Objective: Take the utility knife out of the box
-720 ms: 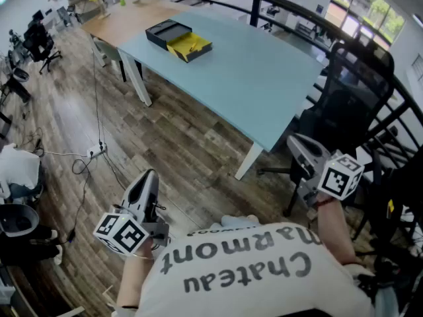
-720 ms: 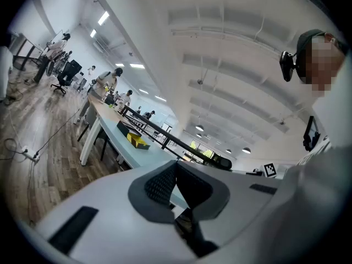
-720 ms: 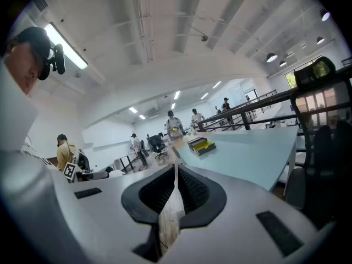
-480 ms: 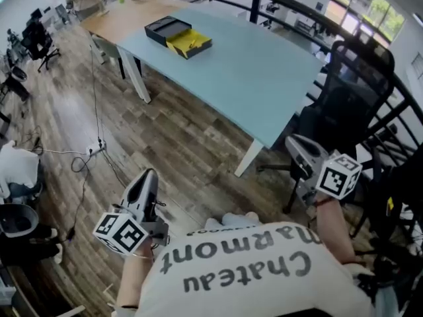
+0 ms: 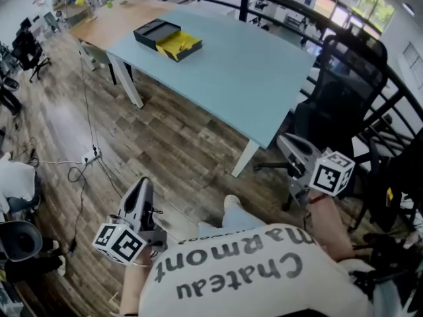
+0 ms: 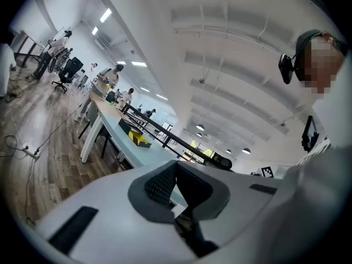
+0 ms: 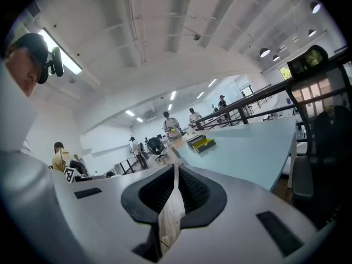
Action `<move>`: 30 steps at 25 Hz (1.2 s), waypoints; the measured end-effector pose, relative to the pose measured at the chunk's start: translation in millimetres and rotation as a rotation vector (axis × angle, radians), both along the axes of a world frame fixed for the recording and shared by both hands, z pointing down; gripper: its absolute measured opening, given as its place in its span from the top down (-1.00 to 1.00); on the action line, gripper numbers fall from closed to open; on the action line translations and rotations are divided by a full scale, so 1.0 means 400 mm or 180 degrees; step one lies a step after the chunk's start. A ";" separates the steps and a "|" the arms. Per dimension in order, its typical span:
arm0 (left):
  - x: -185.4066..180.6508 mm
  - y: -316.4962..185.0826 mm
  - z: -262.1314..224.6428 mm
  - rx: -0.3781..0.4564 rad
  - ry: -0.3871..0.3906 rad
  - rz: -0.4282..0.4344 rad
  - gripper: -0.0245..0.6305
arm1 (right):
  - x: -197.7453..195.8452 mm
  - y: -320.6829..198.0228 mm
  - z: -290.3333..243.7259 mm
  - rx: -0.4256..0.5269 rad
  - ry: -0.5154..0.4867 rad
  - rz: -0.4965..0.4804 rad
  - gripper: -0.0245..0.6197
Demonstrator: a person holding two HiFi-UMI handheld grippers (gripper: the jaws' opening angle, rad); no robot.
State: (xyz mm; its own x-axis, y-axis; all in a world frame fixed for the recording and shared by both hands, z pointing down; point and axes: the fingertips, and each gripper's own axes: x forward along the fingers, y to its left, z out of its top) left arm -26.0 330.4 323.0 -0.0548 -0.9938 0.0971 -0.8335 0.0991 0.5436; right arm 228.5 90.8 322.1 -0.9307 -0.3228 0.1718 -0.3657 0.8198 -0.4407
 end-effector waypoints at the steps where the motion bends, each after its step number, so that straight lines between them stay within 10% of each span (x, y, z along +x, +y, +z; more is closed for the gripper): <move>1: -0.008 -0.002 -0.001 0.0040 0.0012 -0.0013 0.91 | -0.014 -0.004 -0.003 0.0020 -0.0025 -0.0031 0.77; 14: -0.114 -0.252 -0.038 0.0042 -0.0687 0.0178 0.91 | -0.264 -0.267 0.037 0.0050 -0.0084 -0.0370 0.78; 30: -0.284 -0.500 0.054 -0.0122 -0.0072 -0.0315 0.91 | -0.490 -0.533 0.161 -0.0411 -0.0105 -0.0624 0.78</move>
State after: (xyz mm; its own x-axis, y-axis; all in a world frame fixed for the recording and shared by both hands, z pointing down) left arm -139.5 130.4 344.7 -0.1550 -0.9790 0.1325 -0.8305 0.2018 0.5191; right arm 32.3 -122.6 386.7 -0.9793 -0.1128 0.1683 -0.1887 0.8097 -0.5556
